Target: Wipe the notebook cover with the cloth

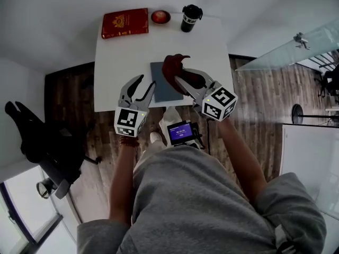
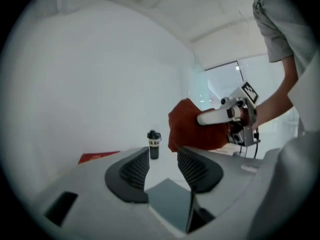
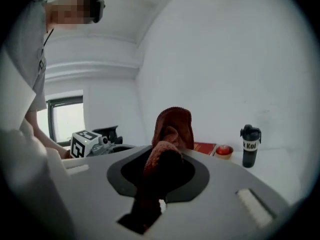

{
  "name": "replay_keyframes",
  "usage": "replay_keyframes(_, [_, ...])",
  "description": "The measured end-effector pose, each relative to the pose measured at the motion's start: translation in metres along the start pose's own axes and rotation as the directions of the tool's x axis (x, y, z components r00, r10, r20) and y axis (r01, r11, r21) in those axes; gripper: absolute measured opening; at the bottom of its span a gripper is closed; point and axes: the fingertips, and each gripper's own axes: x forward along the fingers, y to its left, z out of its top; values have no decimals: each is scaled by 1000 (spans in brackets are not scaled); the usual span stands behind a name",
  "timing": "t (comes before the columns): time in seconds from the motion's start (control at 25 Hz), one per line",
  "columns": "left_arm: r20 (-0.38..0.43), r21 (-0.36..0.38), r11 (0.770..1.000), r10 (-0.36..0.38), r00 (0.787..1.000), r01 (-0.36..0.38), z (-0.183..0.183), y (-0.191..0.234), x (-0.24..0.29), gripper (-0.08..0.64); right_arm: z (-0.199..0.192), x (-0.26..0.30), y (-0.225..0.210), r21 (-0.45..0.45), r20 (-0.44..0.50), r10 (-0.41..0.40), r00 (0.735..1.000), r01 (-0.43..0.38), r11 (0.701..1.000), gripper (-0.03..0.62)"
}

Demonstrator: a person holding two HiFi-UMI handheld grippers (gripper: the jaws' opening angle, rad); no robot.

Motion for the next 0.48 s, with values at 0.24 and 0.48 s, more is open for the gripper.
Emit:
replay_keyframes(0.24, [265, 20, 997, 72, 962, -80, 110, 9, -34, 104, 68, -23, 23, -2, 250, -143, 958, 148, 989, 80])
replay_keyframes(0.48, [353, 10, 983, 168, 920, -183, 143, 2, -57, 0, 89, -40, 53, -115, 320, -190, 928, 238, 965, 80])
